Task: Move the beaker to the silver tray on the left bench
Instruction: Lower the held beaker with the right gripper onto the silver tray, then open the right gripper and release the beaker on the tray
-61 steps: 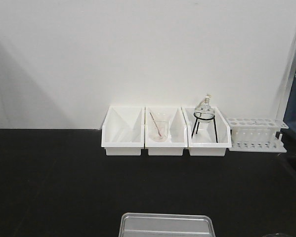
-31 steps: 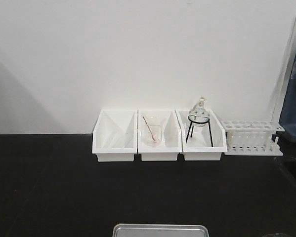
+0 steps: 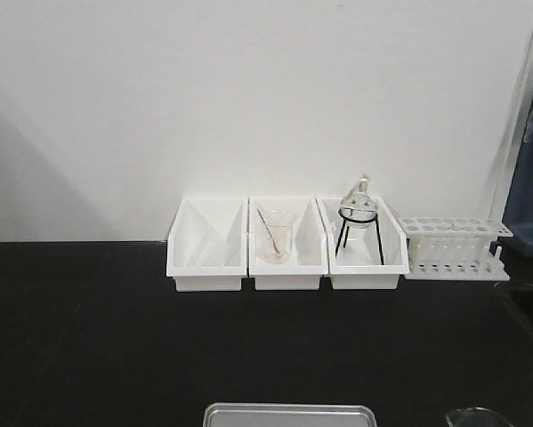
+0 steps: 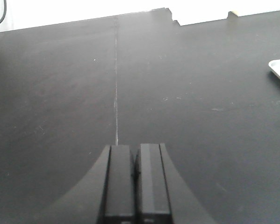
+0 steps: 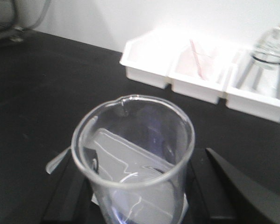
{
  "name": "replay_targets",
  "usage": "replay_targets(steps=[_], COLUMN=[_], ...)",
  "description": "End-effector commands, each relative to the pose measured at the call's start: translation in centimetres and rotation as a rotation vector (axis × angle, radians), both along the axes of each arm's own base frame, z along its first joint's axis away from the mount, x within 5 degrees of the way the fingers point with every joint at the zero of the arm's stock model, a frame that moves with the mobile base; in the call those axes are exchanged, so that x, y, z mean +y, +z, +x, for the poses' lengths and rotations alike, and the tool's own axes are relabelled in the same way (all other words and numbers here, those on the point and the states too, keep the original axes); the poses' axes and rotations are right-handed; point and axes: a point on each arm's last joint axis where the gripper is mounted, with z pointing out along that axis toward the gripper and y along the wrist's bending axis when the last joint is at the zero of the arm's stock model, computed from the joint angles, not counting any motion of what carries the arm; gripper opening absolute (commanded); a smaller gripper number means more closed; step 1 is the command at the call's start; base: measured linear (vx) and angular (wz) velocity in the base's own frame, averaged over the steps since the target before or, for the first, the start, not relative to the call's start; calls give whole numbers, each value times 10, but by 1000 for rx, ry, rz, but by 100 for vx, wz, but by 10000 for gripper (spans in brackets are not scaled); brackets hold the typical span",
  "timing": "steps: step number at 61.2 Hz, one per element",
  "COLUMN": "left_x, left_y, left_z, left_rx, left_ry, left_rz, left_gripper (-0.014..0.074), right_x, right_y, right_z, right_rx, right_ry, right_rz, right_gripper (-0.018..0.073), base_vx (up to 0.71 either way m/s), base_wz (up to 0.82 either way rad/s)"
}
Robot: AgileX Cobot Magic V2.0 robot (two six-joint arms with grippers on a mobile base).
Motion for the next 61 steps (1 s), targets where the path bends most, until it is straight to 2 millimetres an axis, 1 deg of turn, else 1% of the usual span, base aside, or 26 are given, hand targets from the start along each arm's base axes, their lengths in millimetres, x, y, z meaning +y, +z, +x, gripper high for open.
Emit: replay_targets(steps=[1, 8, 9, 15, 18, 26, 30, 33, 41, 46, 61], left_x=[-1, -1, -1, -1, -1, -1, -1, -1, -1, -1, -1], left_y=[0, 0, 0, 0, 0, 0, 0, 0, 0, 0, 0], left_z=[2, 2, 2, 2, 2, 2, 2, 2, 2, 2, 2], left_rx=[-63, -63, -63, -63, -63, -63, -63, -63, -63, -63, -63], left_ry=[-11, -11, -11, -11, -11, -11, -11, -11, -11, -11, -11], left_rz=[-7, -7, -7, -7, -7, -7, -7, -7, -7, -7, -7], left_gripper=[1, 1, 1, 1, 1, 1, 1, 1, 1, 1, 1], right_x=[12, 18, 19, 24, 30, 47, 54, 57, 63, 65, 64], right_y=[12, -2, -7, -21, -35, -66, -80, -94, -116, -124, -137], right_z=[19, 61, 68, 96, 111, 141, 155, 165, 186, 194, 201], right_rx=[-89, -45, -27, -28, -14, -27, -11, 18, 27, 31, 77], right_ry=[73, 72, 74, 115, 152, 282, 328, 342, 354, 352, 320], right_rz=[53, 99, 104, 140, 126, 65, 69, 74, 44, 37, 24], right_gripper=[-11, -11, -11, -11, -11, -11, -11, -11, -11, -10, 9], base_vx=[0, 0, 0, 0, 0, 0, 0, 0, 0, 0, 0], base_wz=[0, 0, 0, 0, 0, 0, 0, 0, 0, 0, 0])
